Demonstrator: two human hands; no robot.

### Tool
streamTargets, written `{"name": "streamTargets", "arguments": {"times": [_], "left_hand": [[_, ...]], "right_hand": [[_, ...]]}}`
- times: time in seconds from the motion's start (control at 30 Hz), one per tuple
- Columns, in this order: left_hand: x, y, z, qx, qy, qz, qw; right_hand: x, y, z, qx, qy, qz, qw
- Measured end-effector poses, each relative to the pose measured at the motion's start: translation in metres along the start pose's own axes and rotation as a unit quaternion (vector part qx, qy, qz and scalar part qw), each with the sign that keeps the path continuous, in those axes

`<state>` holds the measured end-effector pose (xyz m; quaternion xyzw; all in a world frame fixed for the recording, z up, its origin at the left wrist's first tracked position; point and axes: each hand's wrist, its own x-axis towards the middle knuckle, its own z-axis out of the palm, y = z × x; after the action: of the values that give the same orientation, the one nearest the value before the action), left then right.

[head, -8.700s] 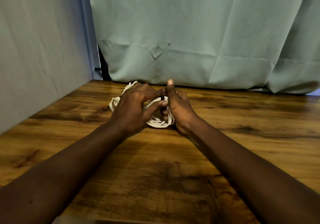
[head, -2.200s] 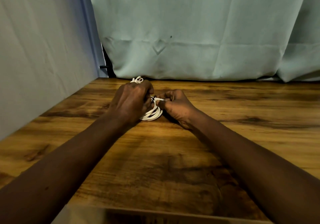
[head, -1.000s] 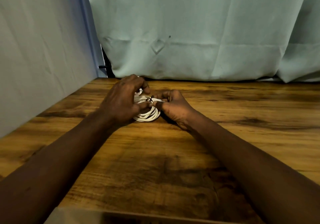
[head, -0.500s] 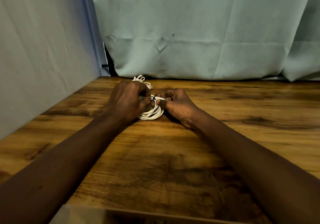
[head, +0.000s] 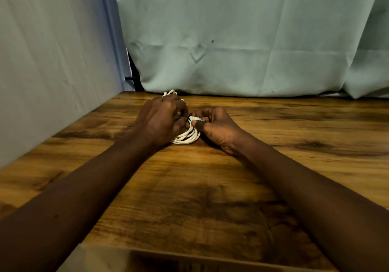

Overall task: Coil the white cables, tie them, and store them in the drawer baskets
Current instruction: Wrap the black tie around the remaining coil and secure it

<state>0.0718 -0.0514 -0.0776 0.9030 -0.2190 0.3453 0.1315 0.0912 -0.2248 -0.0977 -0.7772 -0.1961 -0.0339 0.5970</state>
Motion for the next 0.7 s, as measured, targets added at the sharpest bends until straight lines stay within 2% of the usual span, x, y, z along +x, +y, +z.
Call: {"name": "streamTargets", "arguments": {"times": [0.17, 0.23, 0.5, 0.7], "left_hand": [[-0.0008, 0.0016, 0.0001, -0.076, 0.016, -0.101, 0.992], [-0.0021, -0.0011, 0.0002, -0.111, 0.016, -0.118, 0.987], [0.0023, 0.0001, 0.0016, -0.019, -0.006, -0.028, 0.999], [0.0066, 0.0028, 0.0038, 0.012, -0.045, -0.020, 0.999]], "right_hand": [[0.0010, 0.0009, 0.0019, 0.018, 0.005, -0.002, 1.000], [0.0037, 0.0039, 0.0038, 0.019, 0.016, -0.001, 1.000], [0.0063, 0.0064, 0.0036, 0.003, 0.030, 0.002, 1.000], [0.0061, 0.0076, 0.0034, -0.010, 0.020, -0.016, 1.000]]}}
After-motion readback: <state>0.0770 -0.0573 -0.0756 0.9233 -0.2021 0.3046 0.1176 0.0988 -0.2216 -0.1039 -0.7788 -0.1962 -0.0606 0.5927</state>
